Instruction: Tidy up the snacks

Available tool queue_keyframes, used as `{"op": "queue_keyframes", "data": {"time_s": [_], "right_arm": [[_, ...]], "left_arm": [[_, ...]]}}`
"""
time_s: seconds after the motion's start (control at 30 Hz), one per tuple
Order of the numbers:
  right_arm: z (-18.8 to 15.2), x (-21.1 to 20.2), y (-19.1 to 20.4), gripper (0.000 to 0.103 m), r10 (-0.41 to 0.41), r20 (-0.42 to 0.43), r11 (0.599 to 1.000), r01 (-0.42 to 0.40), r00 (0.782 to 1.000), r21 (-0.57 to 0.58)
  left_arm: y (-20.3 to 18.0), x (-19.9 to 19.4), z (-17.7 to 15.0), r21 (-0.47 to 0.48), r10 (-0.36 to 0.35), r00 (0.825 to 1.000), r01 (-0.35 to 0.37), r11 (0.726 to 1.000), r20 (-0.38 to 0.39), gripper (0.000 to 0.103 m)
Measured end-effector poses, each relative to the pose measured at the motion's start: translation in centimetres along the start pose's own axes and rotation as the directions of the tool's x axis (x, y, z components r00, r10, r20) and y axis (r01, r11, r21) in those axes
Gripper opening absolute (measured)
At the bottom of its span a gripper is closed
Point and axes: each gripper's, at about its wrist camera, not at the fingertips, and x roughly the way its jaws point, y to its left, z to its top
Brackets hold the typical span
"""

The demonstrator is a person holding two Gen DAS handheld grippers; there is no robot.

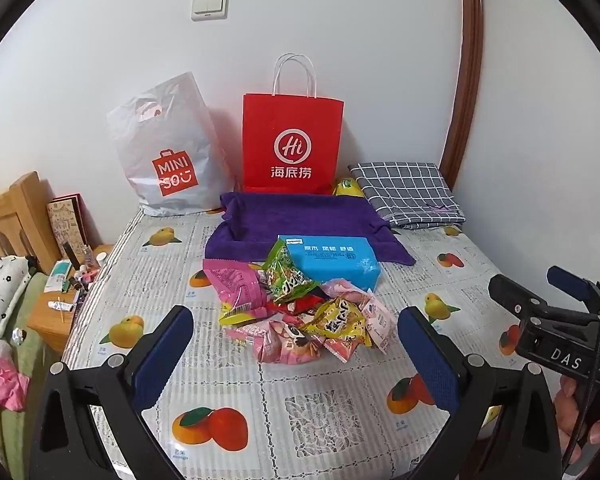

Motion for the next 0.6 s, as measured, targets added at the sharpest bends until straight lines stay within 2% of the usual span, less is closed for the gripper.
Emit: {"op": "queue_keyframes", "data": {"time_s": [0.6], "right_arm": [[-0.21,-0.52,-0.11,0.103,0.006,0.010,1.000,-0.006,1.000,0.018]], "left_arm": [[0.41,-0.13,-0.62,-0.009,0.000,1.000,0.000,1.000,0.011,0.103]]}}
